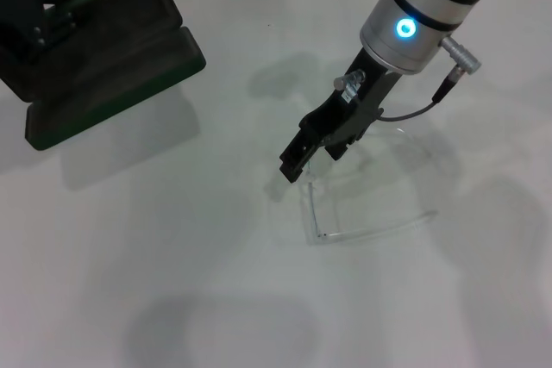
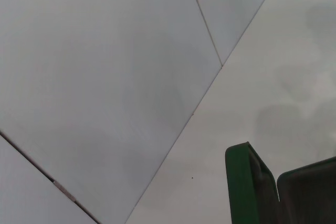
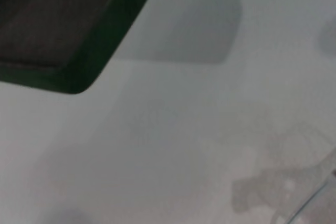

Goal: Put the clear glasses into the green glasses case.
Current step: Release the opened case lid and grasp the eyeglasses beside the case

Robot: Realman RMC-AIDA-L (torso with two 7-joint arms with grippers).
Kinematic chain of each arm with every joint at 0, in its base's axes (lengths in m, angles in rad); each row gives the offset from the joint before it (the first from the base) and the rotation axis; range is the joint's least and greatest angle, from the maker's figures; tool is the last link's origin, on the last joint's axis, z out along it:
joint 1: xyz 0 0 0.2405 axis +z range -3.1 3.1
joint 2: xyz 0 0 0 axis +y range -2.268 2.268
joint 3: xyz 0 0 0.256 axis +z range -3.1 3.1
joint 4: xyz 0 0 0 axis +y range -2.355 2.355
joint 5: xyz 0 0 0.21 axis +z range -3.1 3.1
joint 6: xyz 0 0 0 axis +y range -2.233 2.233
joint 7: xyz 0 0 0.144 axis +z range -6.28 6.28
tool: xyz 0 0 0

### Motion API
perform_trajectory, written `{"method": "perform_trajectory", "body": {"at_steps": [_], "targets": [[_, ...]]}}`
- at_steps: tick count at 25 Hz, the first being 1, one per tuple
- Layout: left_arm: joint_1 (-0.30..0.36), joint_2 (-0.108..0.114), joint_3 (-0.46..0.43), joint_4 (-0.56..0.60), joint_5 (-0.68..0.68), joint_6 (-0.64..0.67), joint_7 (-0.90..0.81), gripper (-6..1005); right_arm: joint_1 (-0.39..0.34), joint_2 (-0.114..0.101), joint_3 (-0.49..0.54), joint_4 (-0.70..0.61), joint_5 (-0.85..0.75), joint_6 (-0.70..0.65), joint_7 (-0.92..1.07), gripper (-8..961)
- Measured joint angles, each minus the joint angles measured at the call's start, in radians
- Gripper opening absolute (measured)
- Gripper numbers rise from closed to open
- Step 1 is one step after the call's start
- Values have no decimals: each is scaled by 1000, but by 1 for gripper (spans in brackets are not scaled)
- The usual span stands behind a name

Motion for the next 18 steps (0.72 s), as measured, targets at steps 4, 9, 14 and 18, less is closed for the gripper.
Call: {"method": "perform_trajectory", "body": {"at_steps": [4, 9, 14, 18], "targets": [[-1, 0, 0, -22, -1, -2, 18, 159, 2, 0, -2, 28, 0, 28, 0, 808], [-3, -1, 0, -49, -1, -5, 38, 159, 3, 0, -2, 71, 1, 57, 0, 807], [-5, -1, 0, -75, -7, -7, 58, 159, -9, 0, -5, 90, 1, 85, -1, 806], [-6, -1, 0, -86, -17, -9, 68, 159, -10, 0, -10, 113, 2, 102, -1, 805]]}}
